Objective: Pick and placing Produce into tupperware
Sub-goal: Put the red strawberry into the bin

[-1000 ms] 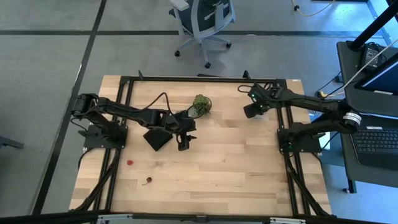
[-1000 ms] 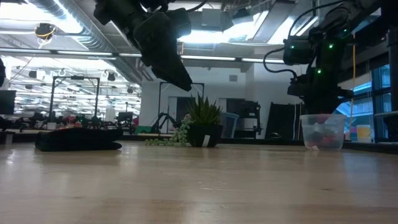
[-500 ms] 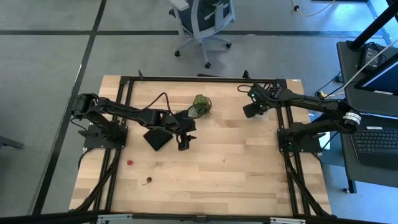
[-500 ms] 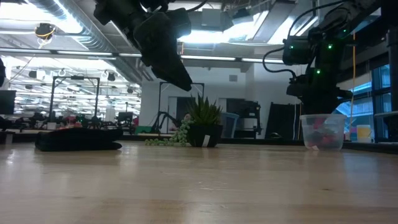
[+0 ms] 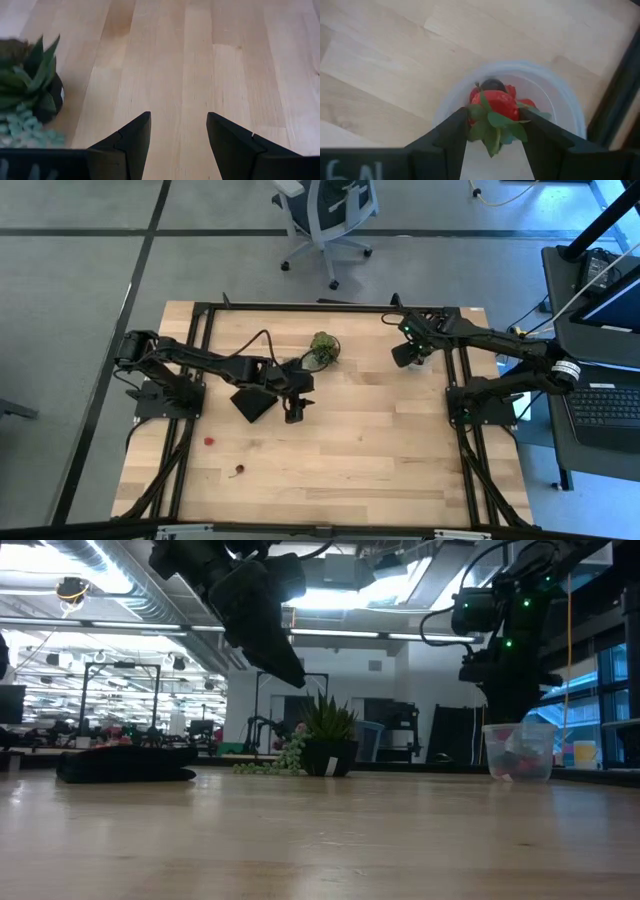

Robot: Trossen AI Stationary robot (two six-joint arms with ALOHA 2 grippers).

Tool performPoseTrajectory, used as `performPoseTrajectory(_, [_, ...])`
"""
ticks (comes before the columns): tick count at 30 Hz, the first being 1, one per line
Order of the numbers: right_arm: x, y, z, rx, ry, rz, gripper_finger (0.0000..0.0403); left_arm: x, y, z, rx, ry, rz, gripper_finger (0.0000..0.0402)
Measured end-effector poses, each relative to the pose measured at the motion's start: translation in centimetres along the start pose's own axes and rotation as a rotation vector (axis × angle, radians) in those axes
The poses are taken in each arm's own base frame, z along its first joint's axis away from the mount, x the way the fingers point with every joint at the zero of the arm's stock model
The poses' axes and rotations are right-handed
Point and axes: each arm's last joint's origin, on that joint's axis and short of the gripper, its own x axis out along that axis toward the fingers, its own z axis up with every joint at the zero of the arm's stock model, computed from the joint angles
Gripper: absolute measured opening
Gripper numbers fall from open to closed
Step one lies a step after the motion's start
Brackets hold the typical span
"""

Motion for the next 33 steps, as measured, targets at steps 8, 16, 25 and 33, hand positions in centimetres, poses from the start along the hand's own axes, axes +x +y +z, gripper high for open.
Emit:
performPoseTrajectory(8, [-1.00, -0.16, 0.17, -0.010, 0.037, -0.018, 0.0175, -0.02, -0.15, -0.38, -0.009, 0.037, 0.000, 0.0186])
performPoseTrajectory(16, [-1.01, -0.23, 0.03, -0.014, 0.051, -0.026, 0.0175, -0.06, -0.69, -0.43, 0.003, 0.037, -0.012, 0.0186])
performPoseTrajectory(25, [-1.01, -0.23, 0.03, -0.015, 0.051, -0.026, 0.0175, -0.08, -0.91, -0.45, 0.009, 0.038, -0.017, 0.0186])
performPoseTrajectory(33, [-1.01, -0.23, 0.04, -0.017, 0.050, -0.025, 0.0175, -0.08, -0.91, -0.45, 0.009, 0.037, -0.017, 0.0186])
